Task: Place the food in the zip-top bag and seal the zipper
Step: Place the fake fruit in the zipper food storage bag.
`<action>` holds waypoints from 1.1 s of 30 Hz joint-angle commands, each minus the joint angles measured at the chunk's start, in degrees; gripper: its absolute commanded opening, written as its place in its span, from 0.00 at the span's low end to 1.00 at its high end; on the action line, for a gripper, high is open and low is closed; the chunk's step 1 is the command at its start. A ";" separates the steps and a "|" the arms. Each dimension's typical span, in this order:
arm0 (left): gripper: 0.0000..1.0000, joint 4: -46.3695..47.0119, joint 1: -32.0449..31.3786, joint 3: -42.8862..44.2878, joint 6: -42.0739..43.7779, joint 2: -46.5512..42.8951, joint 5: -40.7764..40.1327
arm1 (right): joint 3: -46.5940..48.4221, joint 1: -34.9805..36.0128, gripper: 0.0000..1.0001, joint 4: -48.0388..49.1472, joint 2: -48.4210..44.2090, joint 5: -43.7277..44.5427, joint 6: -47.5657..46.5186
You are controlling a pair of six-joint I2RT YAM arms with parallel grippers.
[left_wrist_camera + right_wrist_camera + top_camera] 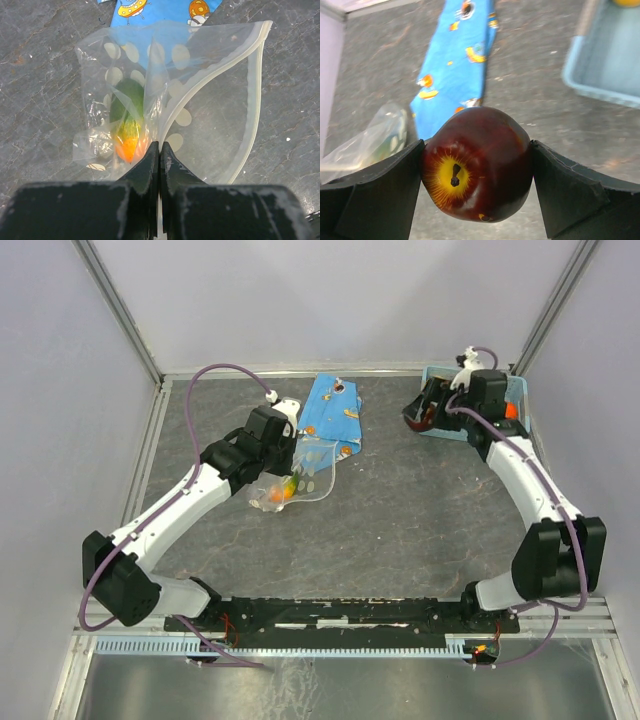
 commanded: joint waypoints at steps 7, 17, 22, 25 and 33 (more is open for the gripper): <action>0.03 2.72 0.24 0.43 1.91 -2.52 0.77 | -9.71 11.71 0.66 13.08 -12.31 -4.30 6.14; 0.03 2.99 0.33 0.32 2.25 -3.31 1.28 | -14.90 25.94 0.67 25.00 -14.75 -3.93 7.33; 0.03 3.03 0.33 0.34 2.41 -3.83 1.48 | -17.49 32.74 0.67 33.10 -13.37 -2.76 6.34; 0.03 3.03 0.33 0.29 2.51 -4.22 1.54 | -17.94 37.02 0.67 35.42 -11.44 -2.04 3.41; 0.03 3.93 0.36 -0.01 2.78 -5.33 3.45 | -18.06 41.55 0.68 39.28 -3.02 1.20 -2.09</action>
